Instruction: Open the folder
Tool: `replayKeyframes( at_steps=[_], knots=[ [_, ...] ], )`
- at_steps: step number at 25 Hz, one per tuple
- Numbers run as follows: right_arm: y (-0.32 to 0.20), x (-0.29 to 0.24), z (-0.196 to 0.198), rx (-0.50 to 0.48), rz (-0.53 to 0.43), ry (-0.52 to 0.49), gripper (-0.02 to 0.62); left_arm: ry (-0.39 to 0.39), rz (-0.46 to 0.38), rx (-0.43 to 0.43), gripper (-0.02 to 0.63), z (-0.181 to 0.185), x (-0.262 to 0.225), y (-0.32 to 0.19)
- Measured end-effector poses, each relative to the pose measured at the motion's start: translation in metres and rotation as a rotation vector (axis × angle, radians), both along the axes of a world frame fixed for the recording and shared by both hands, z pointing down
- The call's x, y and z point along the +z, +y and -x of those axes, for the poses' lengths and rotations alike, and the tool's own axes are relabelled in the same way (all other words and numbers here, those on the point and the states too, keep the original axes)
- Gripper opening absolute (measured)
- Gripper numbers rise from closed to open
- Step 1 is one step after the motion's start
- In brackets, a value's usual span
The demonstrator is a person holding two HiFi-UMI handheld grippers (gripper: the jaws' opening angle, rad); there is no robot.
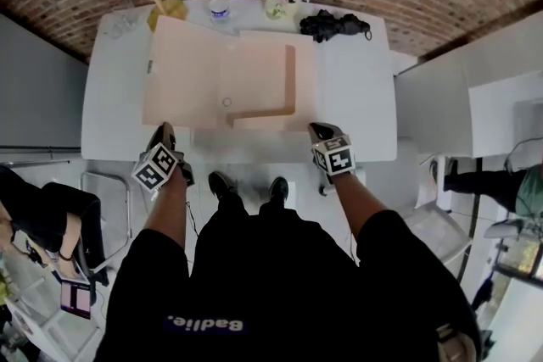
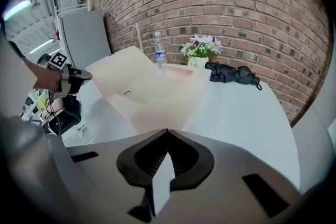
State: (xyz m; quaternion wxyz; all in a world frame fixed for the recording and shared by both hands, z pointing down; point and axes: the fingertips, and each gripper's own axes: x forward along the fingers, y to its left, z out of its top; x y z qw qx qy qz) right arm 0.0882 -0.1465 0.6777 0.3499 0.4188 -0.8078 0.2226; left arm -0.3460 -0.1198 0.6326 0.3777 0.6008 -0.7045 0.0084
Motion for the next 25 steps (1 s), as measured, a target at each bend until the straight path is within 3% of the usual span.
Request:
replayKeyframes(
  at_steps=[10,25],
  knots=[
    [-0.002,0.0,0.002,-0.029,-0.004,0.0,0.028,-0.073,-0.056,0.102,0.032,-0.036,-0.037,0.002],
    [-0.003,-0.029,0.015,-0.058,-0.049,-0.062,0.028,0.015,-0.093,0.226,0.034,-0.096,-0.056,0.008]
  ],
)
